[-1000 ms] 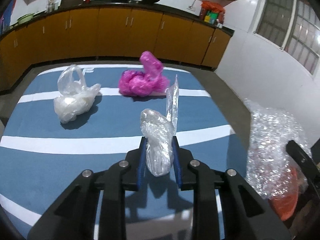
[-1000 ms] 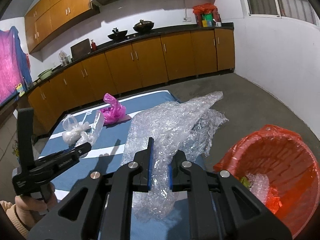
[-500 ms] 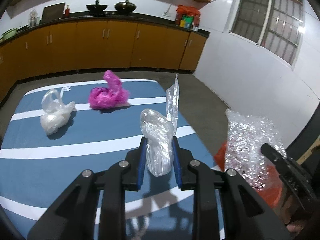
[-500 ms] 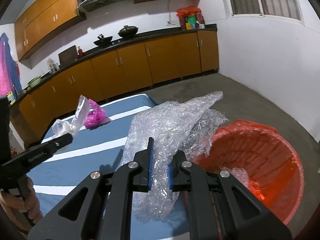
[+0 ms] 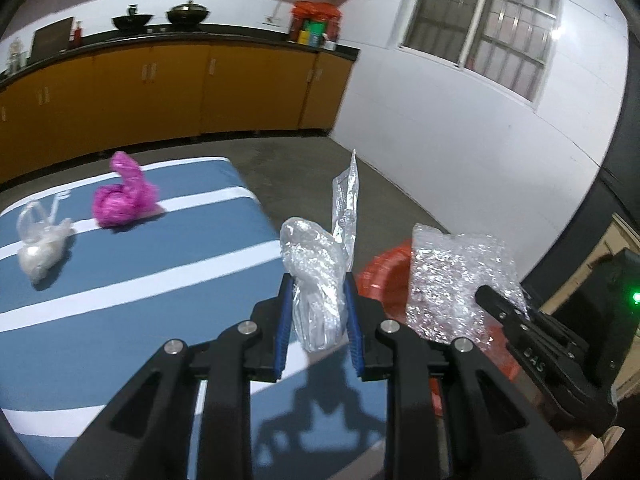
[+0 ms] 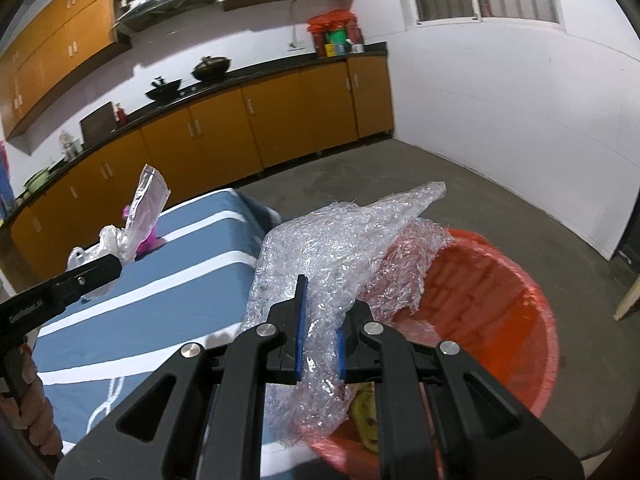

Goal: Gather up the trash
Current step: 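Carry the clear bag and bubble wrap to the wastebasket and open the left tool, then open the right tool to drop the bubble wrap while the left tool moves back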

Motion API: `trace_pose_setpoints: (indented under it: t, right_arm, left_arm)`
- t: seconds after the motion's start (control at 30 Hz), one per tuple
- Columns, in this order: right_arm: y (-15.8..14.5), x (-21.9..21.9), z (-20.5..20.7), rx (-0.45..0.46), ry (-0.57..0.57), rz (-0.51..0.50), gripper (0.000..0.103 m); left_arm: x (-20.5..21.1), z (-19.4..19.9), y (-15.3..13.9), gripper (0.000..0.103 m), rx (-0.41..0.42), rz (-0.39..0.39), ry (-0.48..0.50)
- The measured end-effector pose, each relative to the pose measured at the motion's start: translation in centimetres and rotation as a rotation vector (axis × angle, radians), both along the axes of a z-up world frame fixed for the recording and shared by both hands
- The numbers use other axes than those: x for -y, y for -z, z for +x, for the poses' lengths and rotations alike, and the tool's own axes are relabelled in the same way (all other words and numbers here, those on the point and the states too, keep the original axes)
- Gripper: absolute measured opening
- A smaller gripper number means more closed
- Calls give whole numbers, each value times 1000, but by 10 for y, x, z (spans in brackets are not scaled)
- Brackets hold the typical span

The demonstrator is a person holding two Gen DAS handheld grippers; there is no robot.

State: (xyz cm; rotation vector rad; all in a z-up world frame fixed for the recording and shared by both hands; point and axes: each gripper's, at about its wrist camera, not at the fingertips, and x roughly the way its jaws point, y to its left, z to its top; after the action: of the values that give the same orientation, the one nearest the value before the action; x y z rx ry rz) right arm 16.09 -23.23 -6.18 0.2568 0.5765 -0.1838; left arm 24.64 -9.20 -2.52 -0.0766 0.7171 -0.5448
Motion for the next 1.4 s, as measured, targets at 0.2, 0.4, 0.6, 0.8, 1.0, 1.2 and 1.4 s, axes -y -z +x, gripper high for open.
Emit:
trace_pose_setpoints:
  t: [0.2,0.4,0.6,0.8,1.0,1.2,1.4]
  right_arm:
    - [5,24,-17,-18,67,-6,12]
    - [9,46,-31,-32,132,3,12]
    - [9,57,-35,-30,155,3,12]
    - [12,60,-35,-51,181,18,27]
    - [17,68,-37,-67,202,23,30]
    - [18,63,-38,-65,148,18,38]
    - [17,60,-36,-63,135,21,38]
  left_arm:
    - [32,-6,3,25,-9,-4,81]
    - [59,-9,9,25,-20,-5,141]
    - [85,-12,15,26,-39,-1,196]
    - [108,-11,27,38,-66,18,234]
    - [110,-8,39,46,-99,27,233]
    - [87,0,44,51,-104,27,151]
    - [52,10,41,53,-76,42,57]
